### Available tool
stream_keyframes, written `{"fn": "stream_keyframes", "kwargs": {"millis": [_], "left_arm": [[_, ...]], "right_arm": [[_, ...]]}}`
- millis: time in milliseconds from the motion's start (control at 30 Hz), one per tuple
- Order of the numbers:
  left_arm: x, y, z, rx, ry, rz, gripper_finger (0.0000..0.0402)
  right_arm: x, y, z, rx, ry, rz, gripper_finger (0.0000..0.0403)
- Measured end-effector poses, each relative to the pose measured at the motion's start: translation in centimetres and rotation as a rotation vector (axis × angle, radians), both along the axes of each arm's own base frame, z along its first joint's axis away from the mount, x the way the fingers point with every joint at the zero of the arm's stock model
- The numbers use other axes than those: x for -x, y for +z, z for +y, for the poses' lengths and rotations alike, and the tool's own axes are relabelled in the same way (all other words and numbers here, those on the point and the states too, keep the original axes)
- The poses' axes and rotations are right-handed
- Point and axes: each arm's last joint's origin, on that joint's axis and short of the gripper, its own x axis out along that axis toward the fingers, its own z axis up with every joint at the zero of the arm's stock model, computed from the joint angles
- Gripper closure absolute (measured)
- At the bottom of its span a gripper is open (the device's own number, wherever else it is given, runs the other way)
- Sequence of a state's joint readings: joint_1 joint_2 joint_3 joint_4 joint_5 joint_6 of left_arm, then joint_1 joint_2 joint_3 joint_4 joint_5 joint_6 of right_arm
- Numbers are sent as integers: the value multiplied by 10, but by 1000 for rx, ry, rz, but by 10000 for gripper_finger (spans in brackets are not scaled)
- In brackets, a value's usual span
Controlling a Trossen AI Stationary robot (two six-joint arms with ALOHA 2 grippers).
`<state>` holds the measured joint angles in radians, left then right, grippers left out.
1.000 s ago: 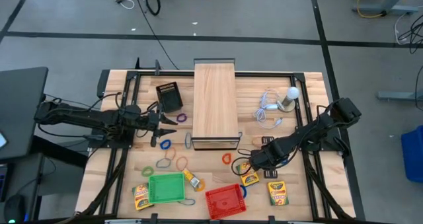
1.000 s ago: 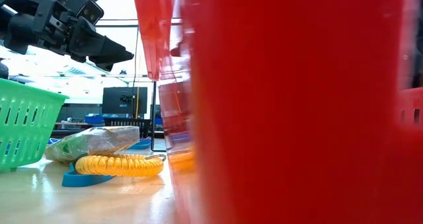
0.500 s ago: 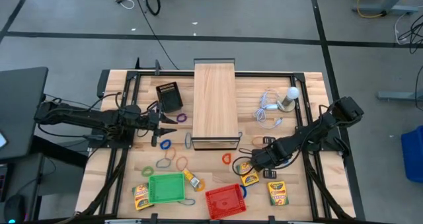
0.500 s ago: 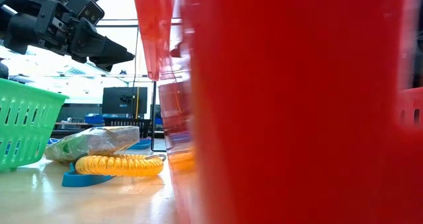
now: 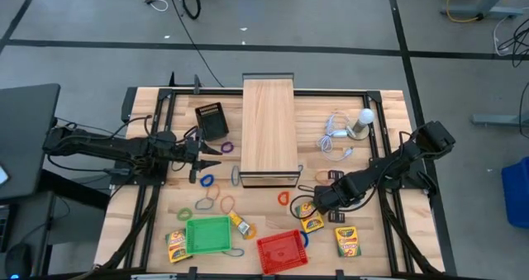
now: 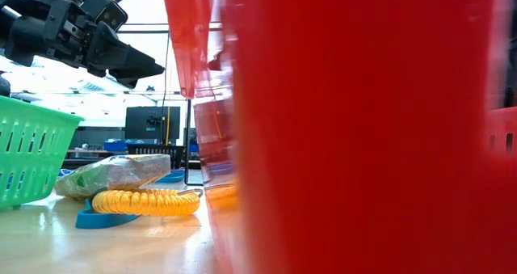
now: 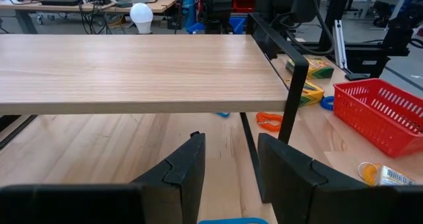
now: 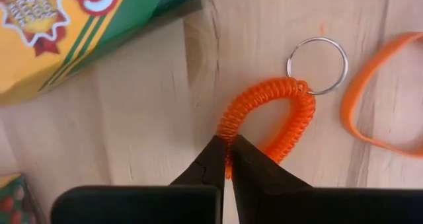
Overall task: Pick & Place Office Desk Supplies
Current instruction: Put the orange spring keychain into the red basket
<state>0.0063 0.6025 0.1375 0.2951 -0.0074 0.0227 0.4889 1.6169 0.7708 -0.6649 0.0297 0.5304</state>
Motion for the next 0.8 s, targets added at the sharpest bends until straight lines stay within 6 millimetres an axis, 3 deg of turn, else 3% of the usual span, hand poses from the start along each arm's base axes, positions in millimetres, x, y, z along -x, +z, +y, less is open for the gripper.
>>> {"fn": "stream_keyframes", "kwargs": {"millis": [167,333,800], "left_arm": [[0,0,0,9,2,0,255],[0,0,0,7,1,0,255],[0,0,0,4,0,0,255]], "right_arm": [[-2,0,1,1,21,-30,376],[-2,1,3,15,28,-47,395],[-9,33,44,-1,126,-344,401]]}}
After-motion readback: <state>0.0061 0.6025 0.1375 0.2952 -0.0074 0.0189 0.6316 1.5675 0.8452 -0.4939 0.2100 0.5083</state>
